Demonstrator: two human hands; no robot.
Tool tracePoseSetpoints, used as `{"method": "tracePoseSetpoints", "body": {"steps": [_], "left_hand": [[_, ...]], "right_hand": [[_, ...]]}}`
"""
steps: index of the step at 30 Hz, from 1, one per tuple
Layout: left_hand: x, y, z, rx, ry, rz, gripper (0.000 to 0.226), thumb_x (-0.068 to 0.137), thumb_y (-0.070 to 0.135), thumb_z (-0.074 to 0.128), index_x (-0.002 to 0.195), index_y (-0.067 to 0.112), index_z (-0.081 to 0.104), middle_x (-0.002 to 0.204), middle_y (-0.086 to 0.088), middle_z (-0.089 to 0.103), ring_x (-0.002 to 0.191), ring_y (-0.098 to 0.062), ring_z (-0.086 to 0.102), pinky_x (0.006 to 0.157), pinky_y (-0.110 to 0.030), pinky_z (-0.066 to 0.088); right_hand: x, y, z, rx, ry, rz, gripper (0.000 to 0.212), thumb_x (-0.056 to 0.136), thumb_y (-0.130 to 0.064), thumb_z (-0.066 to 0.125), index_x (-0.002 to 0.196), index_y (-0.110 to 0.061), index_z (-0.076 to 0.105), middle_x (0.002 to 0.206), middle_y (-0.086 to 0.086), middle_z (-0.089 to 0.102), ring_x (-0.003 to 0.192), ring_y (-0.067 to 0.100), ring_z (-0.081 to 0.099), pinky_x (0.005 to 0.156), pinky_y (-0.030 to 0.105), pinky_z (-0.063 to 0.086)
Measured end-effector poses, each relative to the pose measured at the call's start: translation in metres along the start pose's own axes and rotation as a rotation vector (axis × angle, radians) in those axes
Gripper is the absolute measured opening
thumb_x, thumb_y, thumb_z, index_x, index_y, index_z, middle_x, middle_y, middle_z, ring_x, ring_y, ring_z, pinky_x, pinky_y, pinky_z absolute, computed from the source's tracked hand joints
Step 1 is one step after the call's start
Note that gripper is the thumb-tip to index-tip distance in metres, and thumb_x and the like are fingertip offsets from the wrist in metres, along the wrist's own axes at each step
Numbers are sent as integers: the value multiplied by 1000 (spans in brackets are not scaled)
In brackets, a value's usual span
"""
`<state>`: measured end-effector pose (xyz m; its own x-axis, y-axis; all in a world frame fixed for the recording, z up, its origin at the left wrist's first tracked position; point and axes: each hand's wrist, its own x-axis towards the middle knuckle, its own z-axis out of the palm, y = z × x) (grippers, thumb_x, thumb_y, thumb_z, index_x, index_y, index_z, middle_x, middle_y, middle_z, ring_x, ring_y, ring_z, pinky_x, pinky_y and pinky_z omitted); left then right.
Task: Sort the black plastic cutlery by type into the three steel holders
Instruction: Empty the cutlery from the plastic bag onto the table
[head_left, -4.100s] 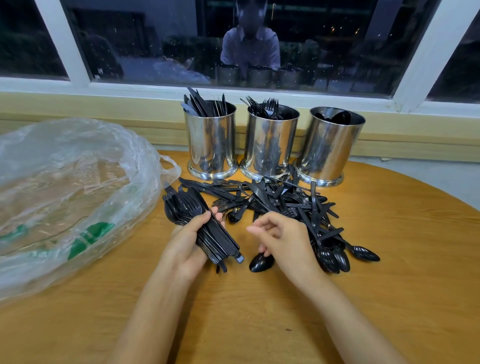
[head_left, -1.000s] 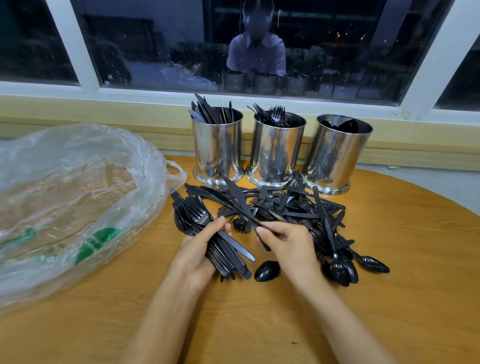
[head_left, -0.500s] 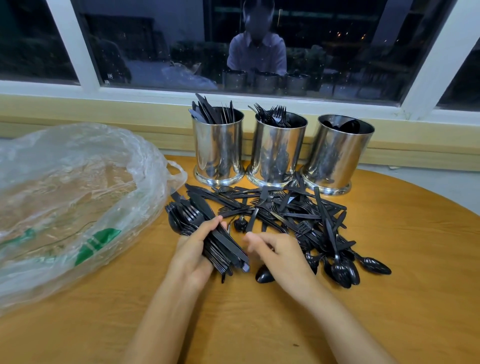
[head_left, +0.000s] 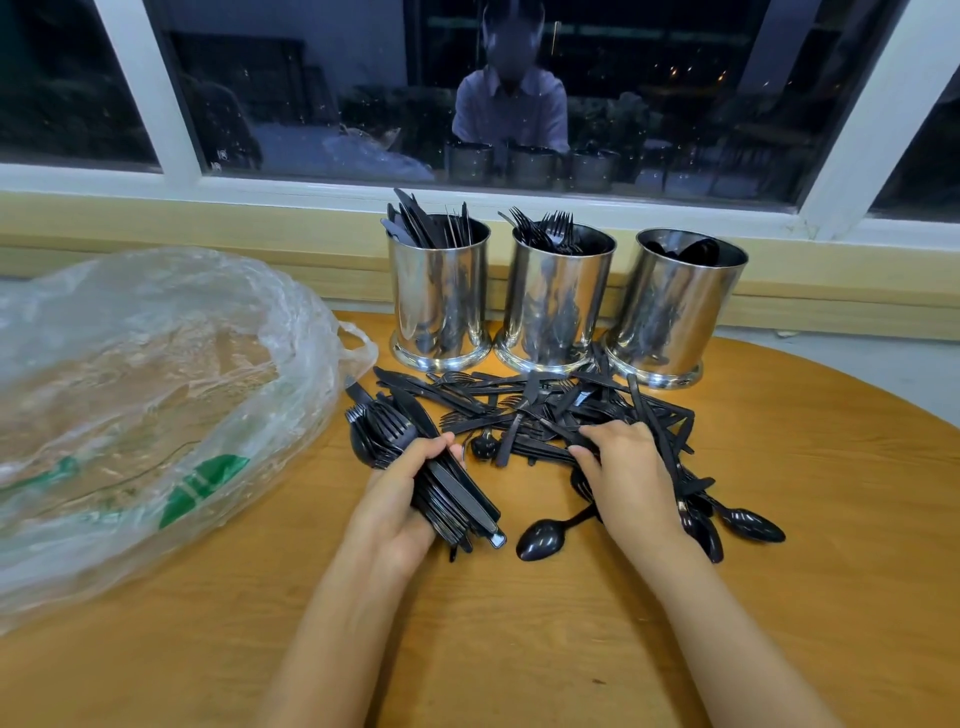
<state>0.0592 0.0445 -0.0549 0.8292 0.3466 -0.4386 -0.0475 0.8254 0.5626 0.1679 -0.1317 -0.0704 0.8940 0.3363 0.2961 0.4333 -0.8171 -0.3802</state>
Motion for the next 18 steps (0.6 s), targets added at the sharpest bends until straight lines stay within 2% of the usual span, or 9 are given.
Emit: {"method": "tracePoseSetpoints", "body": {"steps": [2,5,9,12,15,18], "left_hand": [[0,0,1,33,-3,-7,48,68,5,70,115,1,63,76,-6,69,67,-15,67,63,-29,60],[0,-1,1,64,8,-15,23,71,5,70,94,2,67,72,-6,68,70,-17,64,73,-32,55],[0,-1,1,80,16,-20,37,61,8,72,97,3,67,76,-7,69,77,-18,65,71,-33,55],[1,-2,0,78,22,-24,41,61,8,73,102,3,67,77,-7,69,79,-18,65,72,-34,53],[2,-2,-1,64,8,-21,35,63,8,74,97,4,68,78,-7,69,78,-17,65,76,-34,53],[1,-4,1,39,-6,9,23,67,12,74,89,7,68,79,-6,68,78,-16,66,81,-34,53]], "right_hand": [[0,-1,1,-9,7,20,37,97,-29,56,131,-15,59,120,3,63,121,21,46,88,30,45],[1,2,2,-3,7,33,31,98,-24,56,126,-16,63,118,1,64,117,20,49,84,32,47],[2,7,4,-13,-6,18,23,98,-19,55,118,-15,66,109,0,63,106,19,52,76,32,48],[1,8,4,35,71,-9,18,98,-19,54,107,-15,69,100,-1,64,102,18,54,76,28,46],[0,0,-5,271,199,-19,10,93,-18,61,96,-18,71,89,-8,64,84,5,57,73,21,48],[-15,-26,-15,578,198,-78,10,88,-12,67,88,-21,70,76,-10,61,68,2,54,63,11,44]]}}
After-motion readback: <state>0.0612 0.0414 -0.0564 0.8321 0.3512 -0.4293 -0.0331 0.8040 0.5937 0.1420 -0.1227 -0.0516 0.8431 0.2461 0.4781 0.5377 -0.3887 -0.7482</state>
